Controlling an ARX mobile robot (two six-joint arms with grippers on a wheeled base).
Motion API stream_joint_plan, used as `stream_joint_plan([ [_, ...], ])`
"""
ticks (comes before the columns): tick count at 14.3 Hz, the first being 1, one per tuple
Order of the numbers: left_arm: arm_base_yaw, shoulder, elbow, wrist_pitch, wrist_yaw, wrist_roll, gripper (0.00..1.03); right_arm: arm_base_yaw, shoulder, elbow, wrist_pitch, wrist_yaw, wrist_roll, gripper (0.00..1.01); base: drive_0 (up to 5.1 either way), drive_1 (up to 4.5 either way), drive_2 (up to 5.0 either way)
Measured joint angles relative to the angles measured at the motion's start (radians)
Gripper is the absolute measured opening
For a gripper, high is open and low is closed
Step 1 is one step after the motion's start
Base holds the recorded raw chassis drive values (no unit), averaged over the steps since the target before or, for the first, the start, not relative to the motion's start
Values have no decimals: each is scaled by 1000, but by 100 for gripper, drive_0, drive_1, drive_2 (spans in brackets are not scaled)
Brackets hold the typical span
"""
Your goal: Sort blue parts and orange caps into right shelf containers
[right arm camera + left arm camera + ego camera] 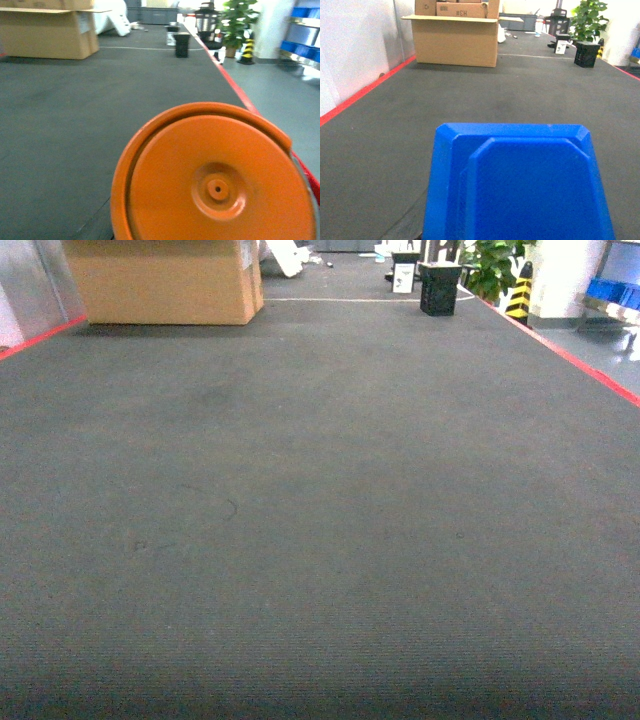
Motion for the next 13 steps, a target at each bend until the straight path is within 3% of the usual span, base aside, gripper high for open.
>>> stream_joint_plan([
  [1, -5, -18, -17, -2, 12, 0, 43, -46, -16, -11, -5, -10, 2, 45, 0, 0, 0],
  [6, -9, -95, -73, -24, 17, 0, 43, -40, -97, -53, -42, -27, 3, 45, 0, 0, 0],
  [7, -9, -149, -74, -100, 18, 0, 43, -40, -112, -58, -49, -27, 3, 45, 0, 0, 0],
  [8, -9, -221, -90, -168, 18, 0, 43, -40, -153, -58, -111, -26, 3, 45, 0, 0, 0],
  [9, -9, -253, -95, -155, 15, 0, 43, -40, -259, -90, -201, -27, 3, 45, 0, 0, 0],
  [13, -9, -278, -124, -166, 17, 0, 43, -40, -296, -89, -192, -27, 3, 45, 0, 0, 0],
])
